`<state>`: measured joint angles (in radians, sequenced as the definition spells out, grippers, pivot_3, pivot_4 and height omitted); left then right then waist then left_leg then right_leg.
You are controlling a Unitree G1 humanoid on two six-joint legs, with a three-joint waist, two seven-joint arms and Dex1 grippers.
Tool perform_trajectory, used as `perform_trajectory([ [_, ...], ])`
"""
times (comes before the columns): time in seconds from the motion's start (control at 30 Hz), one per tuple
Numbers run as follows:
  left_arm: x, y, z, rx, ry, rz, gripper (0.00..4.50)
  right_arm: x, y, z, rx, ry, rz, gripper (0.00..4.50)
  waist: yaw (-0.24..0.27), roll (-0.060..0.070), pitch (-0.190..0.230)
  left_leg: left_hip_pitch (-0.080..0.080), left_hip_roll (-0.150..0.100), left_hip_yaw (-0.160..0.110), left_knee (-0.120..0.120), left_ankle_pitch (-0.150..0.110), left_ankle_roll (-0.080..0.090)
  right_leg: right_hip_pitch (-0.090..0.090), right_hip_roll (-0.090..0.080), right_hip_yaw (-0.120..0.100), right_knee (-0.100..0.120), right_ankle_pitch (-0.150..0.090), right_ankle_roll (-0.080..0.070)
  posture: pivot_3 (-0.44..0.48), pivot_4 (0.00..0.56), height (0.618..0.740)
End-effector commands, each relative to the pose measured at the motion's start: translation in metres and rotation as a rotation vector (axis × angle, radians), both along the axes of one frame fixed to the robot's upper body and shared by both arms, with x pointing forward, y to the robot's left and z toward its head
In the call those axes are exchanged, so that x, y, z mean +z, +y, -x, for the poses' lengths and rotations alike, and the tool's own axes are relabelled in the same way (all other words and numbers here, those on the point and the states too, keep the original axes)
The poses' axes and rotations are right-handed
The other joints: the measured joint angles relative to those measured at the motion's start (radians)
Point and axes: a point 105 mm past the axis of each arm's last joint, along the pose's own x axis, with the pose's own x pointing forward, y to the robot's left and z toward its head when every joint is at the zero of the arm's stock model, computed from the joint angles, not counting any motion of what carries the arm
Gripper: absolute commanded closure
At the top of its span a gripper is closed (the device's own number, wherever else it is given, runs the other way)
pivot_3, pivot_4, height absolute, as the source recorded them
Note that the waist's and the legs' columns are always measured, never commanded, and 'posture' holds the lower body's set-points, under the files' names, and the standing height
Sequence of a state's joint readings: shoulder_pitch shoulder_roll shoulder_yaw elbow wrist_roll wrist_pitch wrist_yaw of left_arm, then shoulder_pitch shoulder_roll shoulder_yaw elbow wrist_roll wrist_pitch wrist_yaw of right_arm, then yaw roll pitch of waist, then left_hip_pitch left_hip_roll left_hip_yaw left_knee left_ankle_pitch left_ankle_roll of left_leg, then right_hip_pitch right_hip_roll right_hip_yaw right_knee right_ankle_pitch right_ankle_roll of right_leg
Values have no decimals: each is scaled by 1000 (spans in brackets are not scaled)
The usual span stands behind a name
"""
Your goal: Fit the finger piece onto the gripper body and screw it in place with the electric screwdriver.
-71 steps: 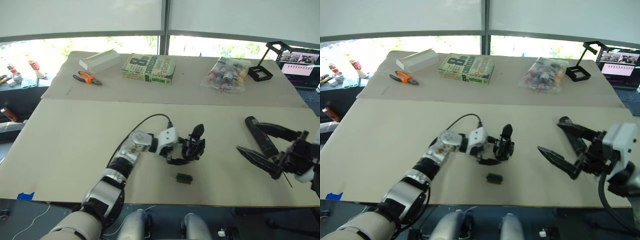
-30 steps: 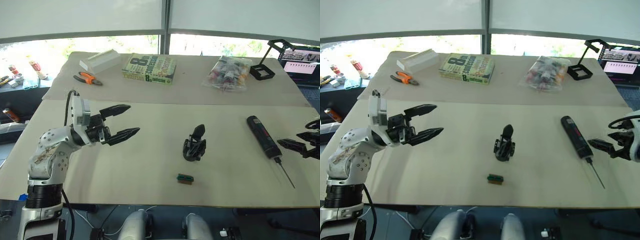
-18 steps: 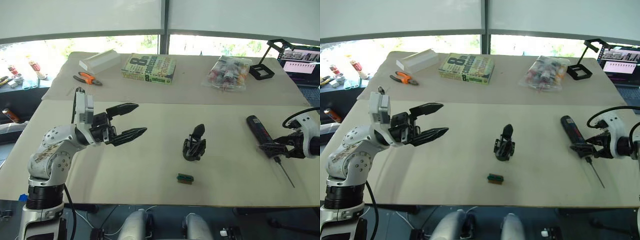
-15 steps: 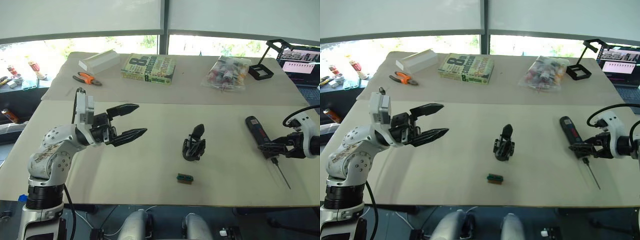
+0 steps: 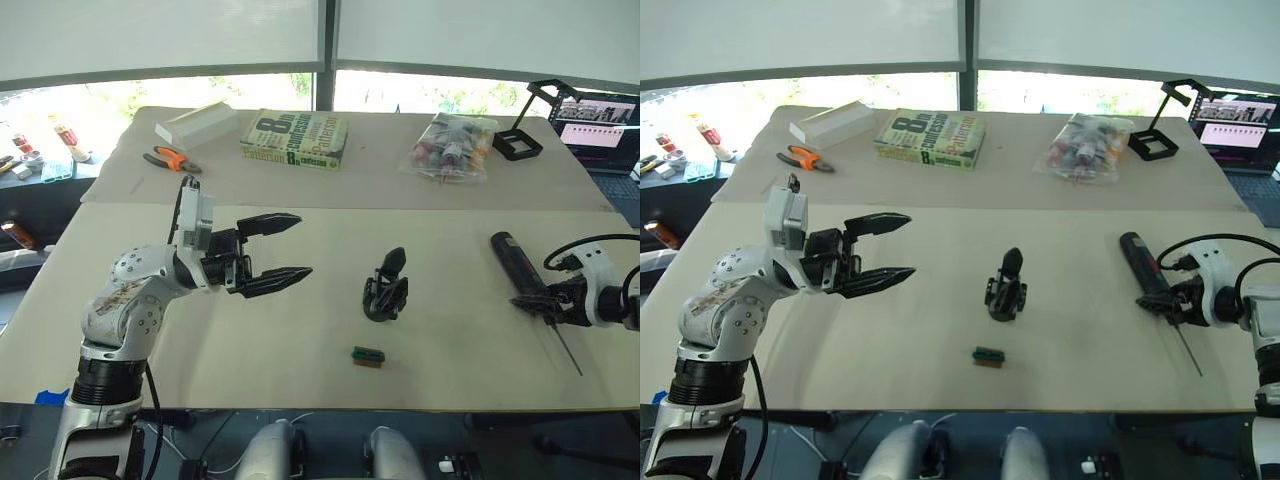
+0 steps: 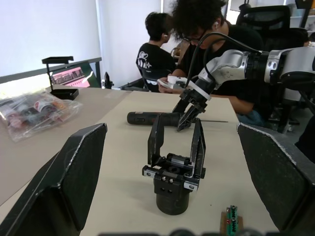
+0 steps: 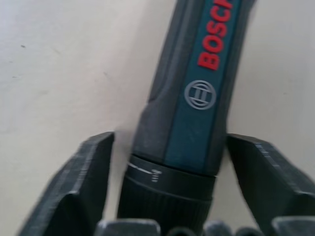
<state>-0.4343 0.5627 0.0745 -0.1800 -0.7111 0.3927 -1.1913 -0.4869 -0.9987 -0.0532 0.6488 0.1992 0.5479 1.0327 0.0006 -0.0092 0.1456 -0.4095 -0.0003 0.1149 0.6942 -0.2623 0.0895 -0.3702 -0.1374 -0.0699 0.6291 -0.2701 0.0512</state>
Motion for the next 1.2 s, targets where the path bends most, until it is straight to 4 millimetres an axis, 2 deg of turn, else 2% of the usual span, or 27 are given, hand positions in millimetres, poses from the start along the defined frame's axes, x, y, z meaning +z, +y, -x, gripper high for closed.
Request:
perform_trajectory([
  [0.03, 8, -4, 4, -47, -38, 4, 0, 25, -5, 2, 3, -64, -14, 2232, 0, 1, 0, 0, 0, 0, 0, 0, 0, 0, 0, 0, 0, 0, 0, 0, 150, 740],
  [0.07, 8, -5, 5, -56, -39, 2, 0, 33, -4, 4, 12, -74, -16, 2466, 1, 2, 1, 0, 0, 0, 0, 0, 0, -1, 0, 0, 0, 0, 0, 0, 150, 740],
  [0.13, 9, -5, 7, -71, -41, -1, 0, 51, 1, 10, 48, -87, -31, 2538, 5, 8, 5, -1, 0, 0, 0, 0, 0, -1, -1, 0, 0, 0, 0, 0, 150, 740],
  [0.2, 11, -6, 9, -85, -48, -5, 0, 68, 13, 23, 99, -79, -47, 2538, 10, 13, 7, -2, -1, 0, 0, 0, 0, -2, -2, 0, 0, 0, 0, 0, 150, 740],
  [0.33, 9, -4, 19, -128, -68, -35, 0, 82, 48, 55, 199, -35, -67, 2539, 11, 14, 8, -3, 1, 0, 0, 0, 0, -3, -1, 0, 1, 0, 0, 0, 150, 740],
  [0.4, 6, -2, 24, -142, -66, -47, 0, 72, 61, 70, 226, -8, -62, 2539, 11, 13, 7, -4, 3, -1, -1, 0, 0, -3, 0, 0, 0, 0, 0, 0, 150, 740],
  [0.47, 3, -1, 27, -152, -61, -59, 0, 57, 66, 80, 247, 8, -26, 2539, 12, 12, 8, -3, 3, -1, -1, 0, 0, -2, 0, 0, -1, 0, 0, 0, 150, 740],
  [0.63, -14, 1, 35, -186, -104, -144, 0, 18, 72, 91, 275, 20, 27, 2539, 18, 12, 8, -3, -1, -1, 0, -1, 1, -2, -4, 1, -1, 1, 2, 0, 150, 740],
  [0.73, -18, 0, 39, -210, -114, -163, 0, 1, 71, 94, 312, 37, 66, 2539, 16, 12, 8, -3, -2, -1, 0, -1, 1, -3, -4, 1, -1, 1, 2, 0, 150, 740],
  [0.83, -23, -1, 43, -226, -116, -182, 0, -7, 65, 93, 321, 38, 95, 2539, 12, 11, 8, -3, -1, -1, 0, -1, 1, -2, -2, 1, -1, 1, 2, 0, 150, 740],
  [0.93, -25, -1, 44, -223, -105, -190, 0, -8, 62, 94, 322, 68, 82, 2539, 12, 11, 8, -2, 0, -1, 0, -1, 1, -2, -1, 1, -1, 1, 2, 0, 150, 740],
  [1.0, -26, 0, 44, -216, -98, -198, 0, -8, 68, 110, 374, 190, 25, 1501, 15, 12, 8, -2, 0, -1, 0, -1, 1, -2, -1, 1, -1, 1, 2, 0, 150, 740],
  [1.07, -26, 1, 44, -210, -92, -198, 0, -3, 64, 100, 369, 137, 112, 840, 19, 10, 8, -2, 0, -1, 0, -1, 2, -1, -2, 1, -1, 1, 2, 0, 150, 740],
  [1.13, -27, 1, 44, -205, -85, -196, 0, 5, 63, 95, 367, 121, 128, 176, 18, 8, 9, -2, 0, -2, 0, -1, 2, -1, -1, 1, -1, 1, 2, 0, 150, 740],
  [1.2, -28, 1, 44, -203, -77, -193, 0, 13, 64, 95, 385, 157, 146, 39, 15, 8, 9, -2, 0, -2, 0, -1, 2, -1, -3, 2, -1, 1, 2, 0, 150, 740],
])
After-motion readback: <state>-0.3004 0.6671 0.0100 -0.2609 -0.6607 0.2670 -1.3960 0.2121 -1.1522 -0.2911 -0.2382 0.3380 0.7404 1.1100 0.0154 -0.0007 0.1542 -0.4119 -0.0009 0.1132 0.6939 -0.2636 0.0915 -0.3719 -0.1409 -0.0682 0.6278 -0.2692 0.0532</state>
